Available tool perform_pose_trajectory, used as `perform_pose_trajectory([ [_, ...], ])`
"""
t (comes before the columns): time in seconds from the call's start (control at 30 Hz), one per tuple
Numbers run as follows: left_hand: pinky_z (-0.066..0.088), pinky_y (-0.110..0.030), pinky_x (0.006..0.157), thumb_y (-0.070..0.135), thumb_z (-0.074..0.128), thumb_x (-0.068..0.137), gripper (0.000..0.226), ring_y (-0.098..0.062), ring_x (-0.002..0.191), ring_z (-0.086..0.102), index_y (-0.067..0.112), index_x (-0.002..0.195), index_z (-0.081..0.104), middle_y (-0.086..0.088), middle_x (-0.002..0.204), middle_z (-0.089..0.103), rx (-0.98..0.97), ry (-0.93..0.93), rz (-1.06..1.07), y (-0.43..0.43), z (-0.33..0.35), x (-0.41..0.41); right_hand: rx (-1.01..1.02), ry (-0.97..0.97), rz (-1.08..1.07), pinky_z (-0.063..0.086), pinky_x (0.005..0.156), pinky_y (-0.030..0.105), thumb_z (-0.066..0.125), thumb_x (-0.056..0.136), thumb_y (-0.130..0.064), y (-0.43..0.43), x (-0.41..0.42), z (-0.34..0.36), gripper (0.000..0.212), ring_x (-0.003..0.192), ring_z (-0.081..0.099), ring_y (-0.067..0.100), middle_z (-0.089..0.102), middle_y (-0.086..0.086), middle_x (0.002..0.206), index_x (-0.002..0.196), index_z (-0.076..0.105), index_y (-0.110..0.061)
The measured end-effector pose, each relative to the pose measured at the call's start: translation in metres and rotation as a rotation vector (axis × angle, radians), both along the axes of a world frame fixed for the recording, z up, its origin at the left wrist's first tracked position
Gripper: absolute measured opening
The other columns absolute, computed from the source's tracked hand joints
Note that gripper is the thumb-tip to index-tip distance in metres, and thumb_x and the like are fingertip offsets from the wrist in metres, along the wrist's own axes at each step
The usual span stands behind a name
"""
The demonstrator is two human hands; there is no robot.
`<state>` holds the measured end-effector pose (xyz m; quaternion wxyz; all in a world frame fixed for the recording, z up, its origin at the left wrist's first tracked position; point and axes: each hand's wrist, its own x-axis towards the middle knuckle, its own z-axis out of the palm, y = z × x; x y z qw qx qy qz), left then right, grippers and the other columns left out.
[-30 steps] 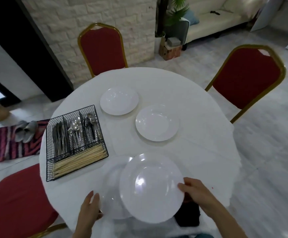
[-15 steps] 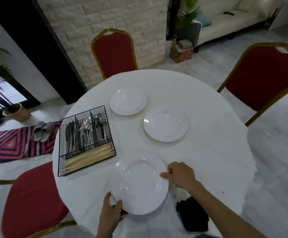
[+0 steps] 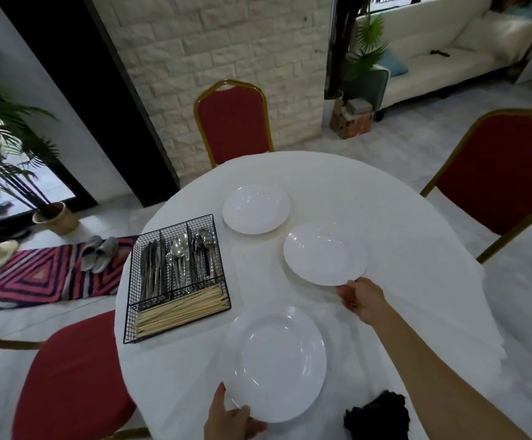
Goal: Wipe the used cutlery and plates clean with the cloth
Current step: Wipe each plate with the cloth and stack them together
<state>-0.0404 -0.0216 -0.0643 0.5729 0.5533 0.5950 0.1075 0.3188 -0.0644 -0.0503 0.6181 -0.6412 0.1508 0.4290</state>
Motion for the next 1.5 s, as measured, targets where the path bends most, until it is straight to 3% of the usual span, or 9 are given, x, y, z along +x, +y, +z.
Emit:
perform_pose_trajectory([
  [0.13,0.063,-0.045,0.07,0.006,0.069,0.08,0.057,-0.034,0.07,0.077,0.038,0.126,0.061,-0.004,0.092,0.08,-0.15,-0.085,0.03,0.004,-0.003,0.022,-0.076,-0.113,0.007,0.048,0.05,0.028,0.051,0.095,0.005,-0.03,-0.008,0.019,0.016,0.055,0.052,0.018,0.064,0.016,0.074,0.087,0.061,-0.005],
  [0.3,0.053,-0.043,0.096,0.023,0.064,0.085,0.031,-0.027,0.103,0.068,0.031,0.114,0.07,-0.003,0.107,0.077,0.184,0.217,-0.055,0.037,-0.005,0.033,-0.144,-0.274,0.183,0.049,0.059,0.033,0.049,0.096,0.003,-0.078,-0.047,0.034,0.018,0.058,0.05,0.022,0.057,0.014,0.069,0.094,0.066,-0.002],
  [0.37,0.044,-0.047,0.107,0.009,0.059,0.091,0.034,-0.036,0.122,0.055,0.015,0.123,0.069,-0.017,0.127,0.066,0.417,0.387,0.008,0.062,-0.02,0.024,-0.147,-0.297,0.266,0.046,0.057,0.033,0.049,0.096,0.003,-0.085,-0.063,0.035,0.019,0.056,0.049,0.021,0.057,0.012,0.066,0.094,0.067,-0.002],
  [0.53,0.018,-0.058,0.119,0.014,0.05,0.098,0.05,-0.036,0.15,0.024,0.006,0.146,0.044,-0.02,0.16,0.033,0.514,0.614,0.078,0.091,-0.058,0.017,-0.2,-0.357,0.462,0.043,0.052,0.026,0.049,0.1,-0.001,-0.082,-0.089,0.03,0.019,0.055,0.051,0.017,0.059,0.01,0.066,0.095,0.067,-0.002],
  [0.67,0.012,-0.059,0.12,0.028,0.03,0.099,0.054,-0.032,0.152,0.02,0.016,0.152,0.038,-0.014,0.163,0.029,0.577,0.636,0.104,0.081,-0.067,0.026,-0.273,-0.435,0.63,0.049,0.055,0.025,0.049,0.101,-0.005,-0.072,-0.093,0.026,0.019,0.054,0.056,0.015,0.064,0.008,0.069,0.097,0.067,-0.006],
  [0.97,0.012,-0.055,0.122,0.032,0.035,0.09,0.062,-0.03,0.151,0.025,0.016,0.149,0.043,-0.011,0.162,0.033,0.629,0.689,0.162,0.084,-0.072,0.029,-0.728,-0.642,1.252,0.056,0.067,0.027,0.063,0.092,-0.036,-0.014,-0.041,0.041,0.021,0.05,0.07,0.008,0.075,-0.013,0.065,0.08,0.064,-0.019],
  [1.17,0.012,-0.054,0.123,0.034,0.033,0.093,0.062,-0.027,0.153,0.02,0.018,0.152,0.042,-0.009,0.164,0.029,0.583,0.717,0.147,0.086,-0.071,0.028,-0.458,-0.667,0.83,0.057,0.061,0.032,0.064,0.097,-0.028,0.129,0.002,0.031,0.025,0.056,0.068,0.019,0.077,0.007,0.077,0.09,0.072,-0.005],
  [1.37,0.012,-0.055,0.123,0.036,0.034,0.092,0.064,-0.023,0.155,0.014,0.021,0.153,0.04,-0.005,0.166,0.023,0.59,0.735,0.135,0.087,-0.076,0.024,0.0,0.017,0.344,0.058,0.083,0.044,0.065,0.096,-0.041,0.261,0.042,-0.011,0.043,0.092,0.07,0.031,0.068,0.016,0.112,0.116,0.057,-0.004],
  [1.5,0.013,-0.055,0.123,0.035,0.036,0.091,0.063,-0.021,0.155,0.014,0.022,0.153,0.04,-0.004,0.167,0.022,0.586,0.733,0.153,0.088,-0.076,0.027,-0.002,-0.008,0.304,0.063,0.073,0.034,0.051,0.104,-0.022,0.291,0.041,-0.038,0.046,0.095,0.067,0.025,0.057,0.015,0.137,0.146,0.043,-0.005],
])
